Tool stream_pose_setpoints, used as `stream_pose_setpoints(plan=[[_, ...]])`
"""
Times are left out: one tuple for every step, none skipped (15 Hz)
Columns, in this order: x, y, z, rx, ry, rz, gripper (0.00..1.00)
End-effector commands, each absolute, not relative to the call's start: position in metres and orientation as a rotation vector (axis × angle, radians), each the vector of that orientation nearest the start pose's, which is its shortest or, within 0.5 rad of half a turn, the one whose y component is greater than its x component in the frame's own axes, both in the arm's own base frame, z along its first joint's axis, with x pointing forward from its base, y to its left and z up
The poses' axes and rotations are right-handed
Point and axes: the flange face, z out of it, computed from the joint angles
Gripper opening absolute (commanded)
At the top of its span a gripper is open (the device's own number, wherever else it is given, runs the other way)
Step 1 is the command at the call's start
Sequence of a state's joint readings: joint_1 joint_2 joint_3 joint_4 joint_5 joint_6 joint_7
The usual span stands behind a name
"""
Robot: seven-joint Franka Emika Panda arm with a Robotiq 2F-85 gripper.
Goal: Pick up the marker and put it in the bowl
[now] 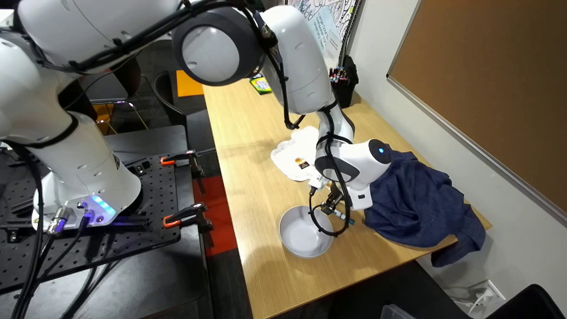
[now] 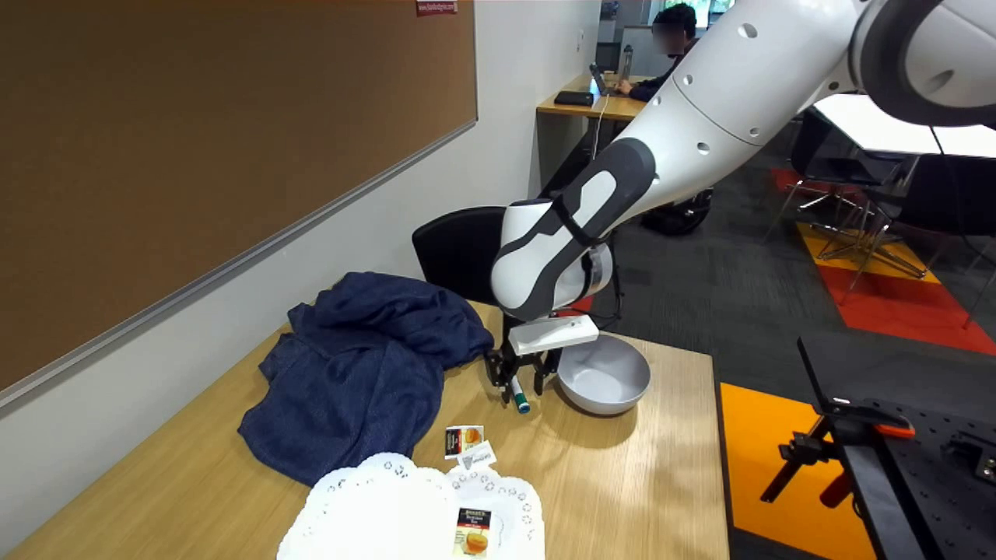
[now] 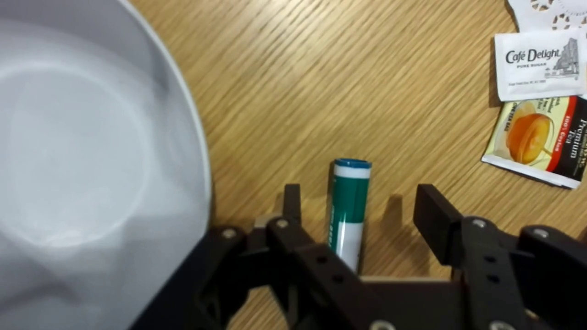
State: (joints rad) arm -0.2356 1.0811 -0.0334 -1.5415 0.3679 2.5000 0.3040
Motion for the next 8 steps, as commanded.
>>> stream_pose_setpoints(plan=[[0.6394,-0.1764,-0.0019,-2.682,1.278,0.227,0.68],[0.64,-0.1772,-0.003,-2.682,1.282,0.233,0.7],[0.641,-0.1777,-0.0039,-2.681,1.287,0.237,0.68],[0.6418,-0.1782,-0.0048,-2.679,1.299,0.243,0.68],[0.6427,-0.1786,-0.0055,-2.68,1.306,0.246,0.67],[0.6435,-0.179,-0.0063,-2.682,1.31,0.248,0.61],[0.6446,-0.179,-0.0075,-2.683,1.321,0.242,0.42],[0.6458,-0.1787,-0.0083,-2.685,1.336,0.232,0.37]])
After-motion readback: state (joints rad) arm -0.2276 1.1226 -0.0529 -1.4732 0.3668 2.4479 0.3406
